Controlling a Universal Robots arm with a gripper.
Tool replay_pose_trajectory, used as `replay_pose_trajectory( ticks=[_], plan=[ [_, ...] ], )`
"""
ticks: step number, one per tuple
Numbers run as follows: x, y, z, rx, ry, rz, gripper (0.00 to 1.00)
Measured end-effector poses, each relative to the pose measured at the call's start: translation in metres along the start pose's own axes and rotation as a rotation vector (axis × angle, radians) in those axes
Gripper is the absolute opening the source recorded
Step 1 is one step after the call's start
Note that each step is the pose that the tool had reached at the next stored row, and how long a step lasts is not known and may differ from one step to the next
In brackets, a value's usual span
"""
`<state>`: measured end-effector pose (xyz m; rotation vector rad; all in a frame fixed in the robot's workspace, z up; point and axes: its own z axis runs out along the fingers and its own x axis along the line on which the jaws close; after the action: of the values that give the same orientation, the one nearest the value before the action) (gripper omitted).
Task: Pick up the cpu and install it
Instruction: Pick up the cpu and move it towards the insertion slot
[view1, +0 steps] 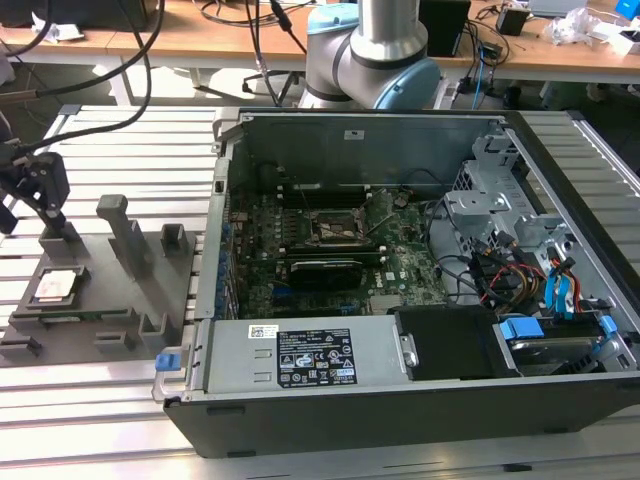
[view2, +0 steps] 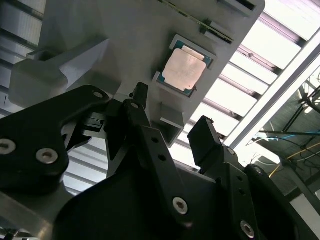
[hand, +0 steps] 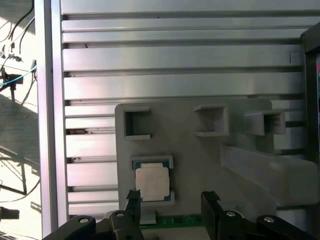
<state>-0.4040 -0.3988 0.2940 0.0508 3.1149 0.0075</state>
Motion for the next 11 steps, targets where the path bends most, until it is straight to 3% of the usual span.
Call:
replay_pose_trajectory(
  ticks=[11],
  plan=[
    [0.0002, 0.0000, 0.0061, 0.0000, 0.0000, 0.000, 0.60]
  ],
)
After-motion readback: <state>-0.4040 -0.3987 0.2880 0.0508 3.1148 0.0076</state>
